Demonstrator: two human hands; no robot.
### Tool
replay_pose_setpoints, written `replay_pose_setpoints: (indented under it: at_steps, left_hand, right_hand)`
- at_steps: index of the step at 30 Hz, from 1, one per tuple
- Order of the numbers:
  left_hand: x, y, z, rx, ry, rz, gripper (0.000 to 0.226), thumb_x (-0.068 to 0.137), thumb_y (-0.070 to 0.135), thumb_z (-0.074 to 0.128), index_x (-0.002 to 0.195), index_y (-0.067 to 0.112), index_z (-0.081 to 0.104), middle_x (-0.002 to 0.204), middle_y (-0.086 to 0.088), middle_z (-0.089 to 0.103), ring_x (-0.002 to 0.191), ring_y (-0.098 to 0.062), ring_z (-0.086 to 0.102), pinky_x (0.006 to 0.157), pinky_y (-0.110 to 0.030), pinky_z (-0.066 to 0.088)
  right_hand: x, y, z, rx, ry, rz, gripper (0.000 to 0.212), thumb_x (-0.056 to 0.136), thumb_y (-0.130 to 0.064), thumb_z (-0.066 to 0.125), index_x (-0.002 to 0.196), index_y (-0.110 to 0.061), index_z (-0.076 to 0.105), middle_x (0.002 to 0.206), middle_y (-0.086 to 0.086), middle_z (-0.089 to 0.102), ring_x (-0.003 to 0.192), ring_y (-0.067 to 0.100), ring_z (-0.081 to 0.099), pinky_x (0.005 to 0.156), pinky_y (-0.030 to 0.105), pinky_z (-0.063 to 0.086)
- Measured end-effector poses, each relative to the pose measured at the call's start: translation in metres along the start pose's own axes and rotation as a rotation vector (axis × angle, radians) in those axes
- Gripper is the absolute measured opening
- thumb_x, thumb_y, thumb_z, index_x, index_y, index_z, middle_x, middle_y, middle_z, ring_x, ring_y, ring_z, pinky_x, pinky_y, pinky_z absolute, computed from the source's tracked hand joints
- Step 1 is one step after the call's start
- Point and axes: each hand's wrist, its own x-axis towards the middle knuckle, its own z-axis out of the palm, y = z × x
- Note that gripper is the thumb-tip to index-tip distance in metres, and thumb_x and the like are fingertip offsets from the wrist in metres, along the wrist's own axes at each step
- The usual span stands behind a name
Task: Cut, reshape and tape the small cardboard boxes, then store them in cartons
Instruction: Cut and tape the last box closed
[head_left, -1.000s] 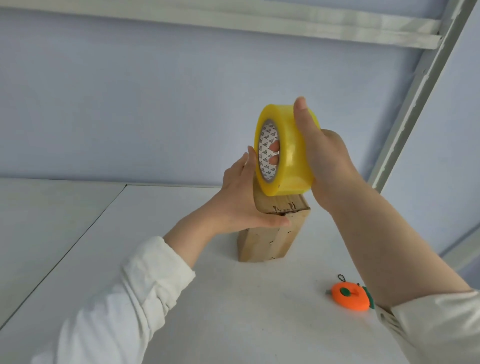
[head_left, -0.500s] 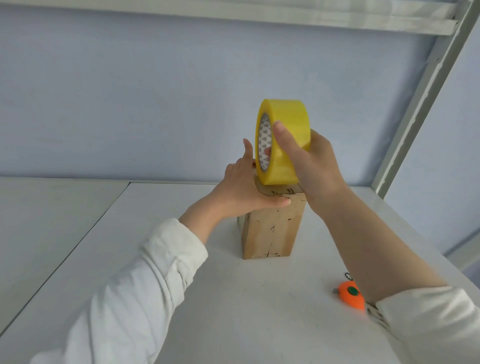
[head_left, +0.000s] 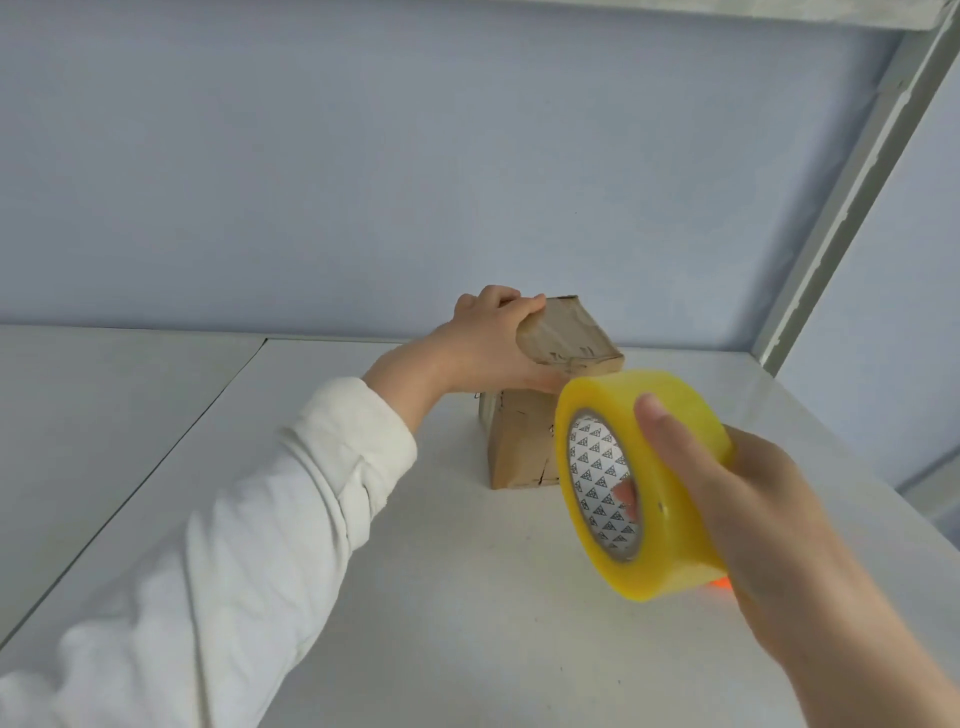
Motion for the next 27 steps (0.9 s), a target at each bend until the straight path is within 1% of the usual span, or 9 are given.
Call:
replay_pose_setpoints:
  at_steps: [2, 4, 9, 10, 13, 17, 20, 23, 27]
  left_hand:
    - [-0.001, -0.002, -0.008, 0.099, -0.100, 0.002, 0.109, 0.067, 0.055, 0.073, 0.149, 0.031, 0.006, 0.152, 0.009, 0.006, 0.140, -0.019, 0.001, 0.114, -0.040, 0.020]
    - [-0.002, -0.007, -0.013, 0.150, -0.142, 0.019, 0.114, 0.065, 0.052, 0.076, 0.149, 0.030, 0.001, 0.153, 0.009, 0.003, 0.141, -0.019, 0.000, 0.115, -0.041, 0.020]
    - [-0.001, -0.006, -0.016, -0.010, -0.036, 0.093, 0.099, 0.065, 0.052, 0.076, 0.146, 0.030, 0.024, 0.144, 0.009, 0.028, 0.133, -0.011, 0.024, 0.106, -0.026, 0.027]
    - [-0.001, -0.006, -0.016, -0.137, -0.051, 0.072, 0.093, 0.062, 0.055, 0.074, 0.143, 0.032, 0.033, 0.141, 0.010, 0.036, 0.129, -0.008, 0.032, 0.101, -0.023, 0.030]
    - [-0.004, -0.009, -0.015, -0.411, -0.137, 0.034, 0.074, 0.053, 0.066, 0.056, 0.122, 0.041, 0.055, 0.123, 0.015, 0.058, 0.111, -0.005, 0.053, 0.084, -0.022, 0.041]
    - [-0.001, -0.010, -0.002, -0.573, -0.069, 0.001, 0.032, 0.085, 0.046, 0.056, 0.114, 0.035, 0.057, 0.107, 0.019, 0.062, 0.099, 0.005, 0.056, 0.077, -0.007, 0.043]
    - [0.009, -0.004, 0.013, -0.674, 0.139, -0.032, 0.019, 0.091, 0.030, 0.055, 0.108, 0.021, 0.055, 0.095, 0.013, 0.059, 0.086, 0.000, 0.055, 0.064, -0.007, 0.042]
    - [0.019, -0.001, 0.030, -0.851, 0.253, -0.118, 0.017, 0.093, 0.028, 0.052, 0.107, 0.019, 0.048, 0.091, 0.007, 0.056, 0.080, -0.003, 0.054, 0.060, -0.012, 0.042]
    - [0.041, -0.009, 0.040, -1.041, 0.297, -0.261, 0.031, 0.093, 0.025, 0.053, 0.119, 0.009, 0.050, 0.108, -0.006, 0.061, 0.083, -0.010, 0.057, 0.063, -0.019, 0.045]
  right_hand:
    - [0.001, 0.001, 0.002, 0.047, 0.001, 0.009, 0.055, 0.038, -0.069, 0.052, 0.061, -0.023, 0.069, 0.069, 0.002, 0.068, 0.072, 0.028, 0.067, 0.074, 0.042, 0.054]
    - [0.002, 0.002, 0.002, 0.060, 0.000, 0.008, 0.061, 0.039, -0.068, 0.052, 0.064, -0.014, 0.066, 0.068, 0.006, 0.068, 0.065, 0.023, 0.063, 0.067, 0.036, 0.050]
    - [-0.002, -0.005, -0.003, 0.053, -0.042, -0.042, 0.055, 0.044, -0.064, 0.054, 0.063, -0.014, 0.067, 0.057, -0.001, 0.068, 0.047, 0.008, 0.062, 0.047, 0.022, 0.048]
    - [-0.002, -0.010, -0.006, 0.070, -0.037, -0.059, 0.051, 0.043, -0.065, 0.054, 0.064, -0.021, 0.070, 0.057, -0.003, 0.069, 0.049, 0.009, 0.064, 0.049, 0.023, 0.050]
    - [0.006, -0.032, -0.011, 0.092, -0.059, -0.156, 0.028, 0.042, -0.070, 0.052, 0.055, -0.049, 0.066, 0.065, -0.009, 0.072, 0.071, 0.018, 0.071, 0.080, 0.045, 0.054]
    - [0.033, -0.045, -0.011, 0.133, -0.125, -0.185, 0.039, 0.072, -0.057, 0.060, 0.043, -0.032, 0.068, 0.066, -0.007, 0.072, 0.074, 0.017, 0.071, 0.082, 0.042, 0.055]
    - [0.053, -0.040, -0.010, 0.175, -0.141, -0.206, 0.040, 0.074, -0.053, 0.061, 0.058, -0.019, 0.073, 0.075, 0.000, 0.074, 0.077, 0.019, 0.072, 0.081, 0.039, 0.056]
    - [0.065, -0.019, 0.001, 0.220, -0.151, -0.341, 0.040, 0.072, -0.045, 0.071, 0.093, -0.012, 0.066, 0.081, 0.002, 0.073, 0.081, 0.016, 0.071, 0.078, 0.033, 0.057]
    - [0.092, -0.001, 0.022, 0.172, -0.005, -0.425, 0.045, 0.080, -0.048, 0.059, 0.094, -0.006, 0.063, 0.073, -0.005, 0.070, 0.077, 0.007, 0.067, 0.076, 0.025, 0.054]
